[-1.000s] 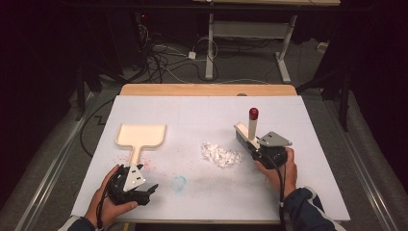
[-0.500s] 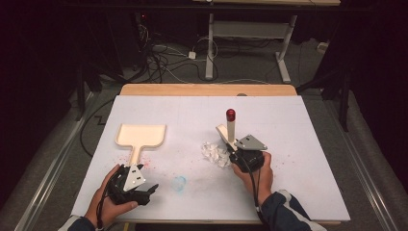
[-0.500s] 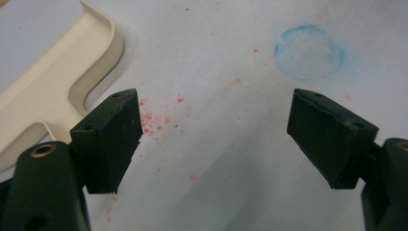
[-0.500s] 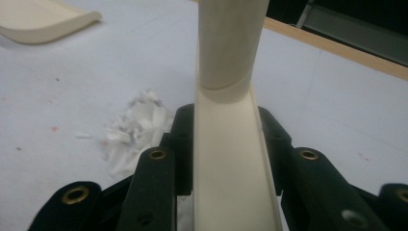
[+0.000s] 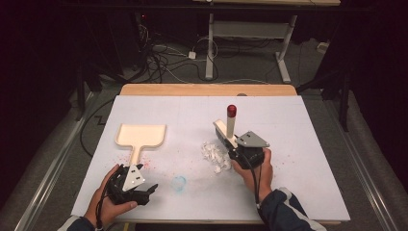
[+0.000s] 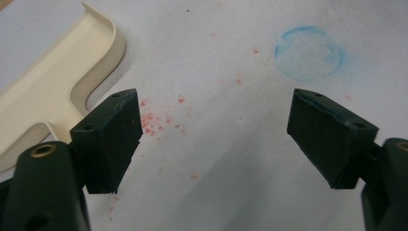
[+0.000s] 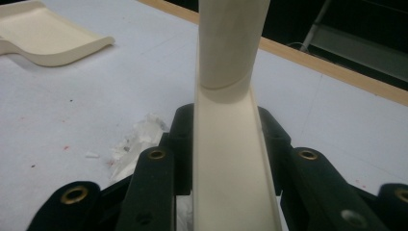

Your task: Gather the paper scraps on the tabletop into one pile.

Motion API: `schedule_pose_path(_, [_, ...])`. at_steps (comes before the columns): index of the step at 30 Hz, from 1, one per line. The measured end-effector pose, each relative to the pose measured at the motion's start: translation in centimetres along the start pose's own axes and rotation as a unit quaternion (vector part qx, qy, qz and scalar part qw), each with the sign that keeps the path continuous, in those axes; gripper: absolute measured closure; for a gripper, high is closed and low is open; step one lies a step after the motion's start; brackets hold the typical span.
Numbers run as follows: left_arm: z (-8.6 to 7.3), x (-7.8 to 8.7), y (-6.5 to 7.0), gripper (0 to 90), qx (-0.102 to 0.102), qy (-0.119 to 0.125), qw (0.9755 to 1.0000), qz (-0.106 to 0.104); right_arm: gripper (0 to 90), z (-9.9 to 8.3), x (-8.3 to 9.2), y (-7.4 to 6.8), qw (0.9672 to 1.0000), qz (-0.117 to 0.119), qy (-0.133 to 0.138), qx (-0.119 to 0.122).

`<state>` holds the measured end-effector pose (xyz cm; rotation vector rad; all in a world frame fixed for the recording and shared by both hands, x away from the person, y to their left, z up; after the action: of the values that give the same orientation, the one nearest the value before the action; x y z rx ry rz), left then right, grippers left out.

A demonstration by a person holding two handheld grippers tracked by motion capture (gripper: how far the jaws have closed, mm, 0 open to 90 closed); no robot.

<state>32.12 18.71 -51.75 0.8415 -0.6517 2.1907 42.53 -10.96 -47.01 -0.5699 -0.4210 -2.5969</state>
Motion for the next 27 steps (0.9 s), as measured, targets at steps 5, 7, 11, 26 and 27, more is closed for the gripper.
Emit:
schedule_pose_path(5, [-0.1,0.2,-0.1,19.0,-0.002,0.000,1.0000,0.004,67.6,0.4,1.5,1.1,0.9992,0.028,0.024,0.015])
schedule_pose_path(7, [-0.1,0.3,-0.2,19.0,0.002,0.003,1.0000,0.006,67.6,0.7,2.4,1.6,0.9986,0.034,0.035,0.018])
schedule_pose_path(11, [-0.1,0.4,-0.2,19.0,0.002,0.007,0.9999,0.008,67.5,1.4,4.3,2.0,0.9902,0.112,0.075,0.035])
schedule_pose_path(26, [-0.5,1.1,-0.4,19.0,0.000,0.008,0.9999,0.013,67.5,-2.2,7.2,-4.9,0.9205,0.366,0.048,0.128])
schedule_pose_path(27, [-0.5,1.1,-0.4,19.0,0.000,0.008,0.9999,0.011,67.5,-2.8,6.7,-5.2,0.9171,0.375,0.037,0.131])
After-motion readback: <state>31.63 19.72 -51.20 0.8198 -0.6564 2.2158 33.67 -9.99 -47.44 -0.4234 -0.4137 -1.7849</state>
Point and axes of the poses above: each handheld gripper's, and its own axes: x roughly backward along the jaws, z roughly out of its top, y roughly to its right, the point moved 8 cm from there along -x, roughly forward along the jaws, and after that the axes turned 3 degrees about -z, right-handed, at the moved point
